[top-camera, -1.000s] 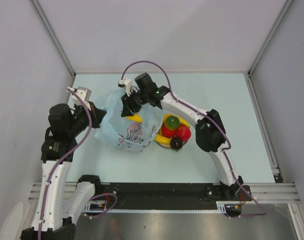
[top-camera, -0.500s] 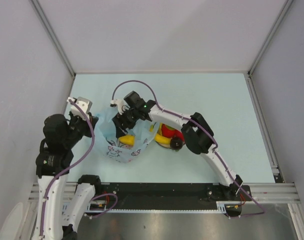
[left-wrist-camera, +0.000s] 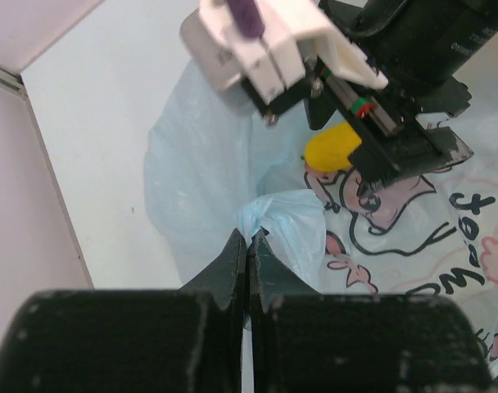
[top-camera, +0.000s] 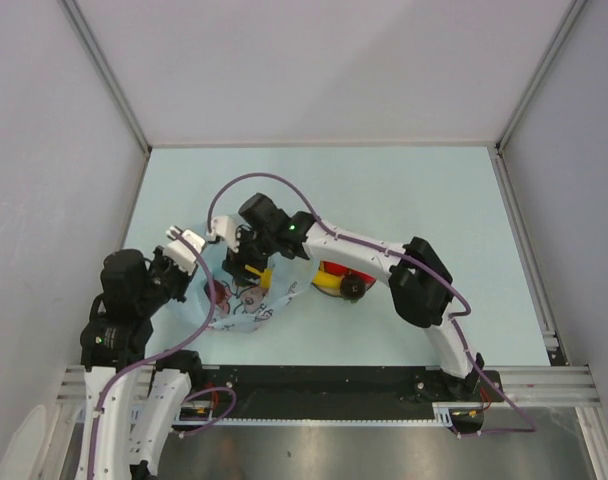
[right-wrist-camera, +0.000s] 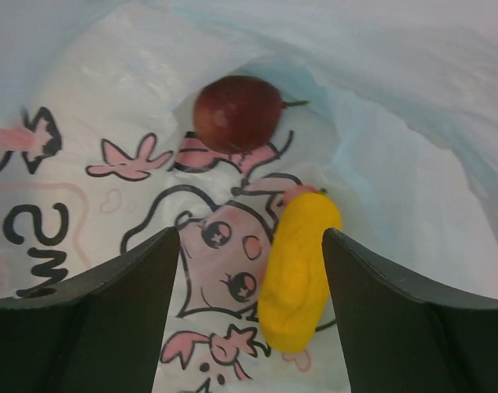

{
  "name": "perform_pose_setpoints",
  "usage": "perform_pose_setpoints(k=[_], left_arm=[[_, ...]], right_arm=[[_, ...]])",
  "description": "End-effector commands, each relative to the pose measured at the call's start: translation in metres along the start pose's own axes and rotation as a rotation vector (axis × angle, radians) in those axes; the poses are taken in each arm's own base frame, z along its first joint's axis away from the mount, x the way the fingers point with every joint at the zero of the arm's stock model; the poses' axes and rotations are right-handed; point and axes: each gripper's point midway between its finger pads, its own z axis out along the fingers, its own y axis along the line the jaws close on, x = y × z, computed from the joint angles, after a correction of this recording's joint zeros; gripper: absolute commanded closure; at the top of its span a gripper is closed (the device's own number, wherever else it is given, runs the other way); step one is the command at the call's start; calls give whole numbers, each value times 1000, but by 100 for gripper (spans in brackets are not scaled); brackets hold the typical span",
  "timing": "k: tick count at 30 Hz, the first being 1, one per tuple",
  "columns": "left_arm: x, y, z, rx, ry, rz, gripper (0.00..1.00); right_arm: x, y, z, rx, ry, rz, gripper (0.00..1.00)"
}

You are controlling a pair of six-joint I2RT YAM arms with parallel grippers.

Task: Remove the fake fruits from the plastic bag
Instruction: Adjust the fake fruit in the plastic bag, then take out the fake fruit from the plastic bag.

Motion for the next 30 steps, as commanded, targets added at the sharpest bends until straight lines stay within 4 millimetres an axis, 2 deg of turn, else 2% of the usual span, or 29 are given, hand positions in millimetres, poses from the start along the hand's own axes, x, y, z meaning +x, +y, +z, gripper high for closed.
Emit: perform_pose_setpoints(k=[1,4,6,7,9,12,13,15,19,20,22,23,24,25,27,29,30], left_arm=[[9,-5,-1,32,23,66,100],[8,-3,-1,21,20,55,100],[4,0,1,5,5,47,100],[3,2,1,-6,1,40,100],[0,4,4,-10,0,7,100],[-3,3,5,4,11,-13,100],[-3,6,4,-8,15,-18,100],[-6,7,3,-9,8,-15,100],[-8,11,6,-20,17,-21,100],[-9,14,6,-31,22,-28,100],[-11,15,8,-28,22,-32,100],[-14,16,7,-32,13,-33,100],[-16,16,7,-34,3,-34,100],[-18,17,8,-36,-5,-34,100],[-21,18,9,-36,-17,-39,100],[-24,18,11,-36,-29,-45,100],[-25,18,12,-35,-34,-49,100]], right_arm=[[-17,-7,3,67,-26,-112,25],[-3,-9,4,47,21,-182,26],[-4,-9,6,38,2,-237,29],[4,-9,10,42,12,-237,28],[8,-19,17,76,14,-245,23],[28,-37,27,109,62,-231,20],[28,-44,26,122,72,-233,20],[53,-47,34,100,135,-203,21],[79,-40,40,37,176,-201,25],[82,-38,41,29,180,-207,33],[72,-39,36,35,156,-212,50],[59,-41,32,47,128,-207,62],[40,-42,21,59,90,-212,65],[23,-39,14,50,48,-211,67],[-31,-34,-20,18,-89,-181,68],[-60,-29,-45,-23,-162,-135,67],[-85,-26,-64,-59,-232,-89,66]])
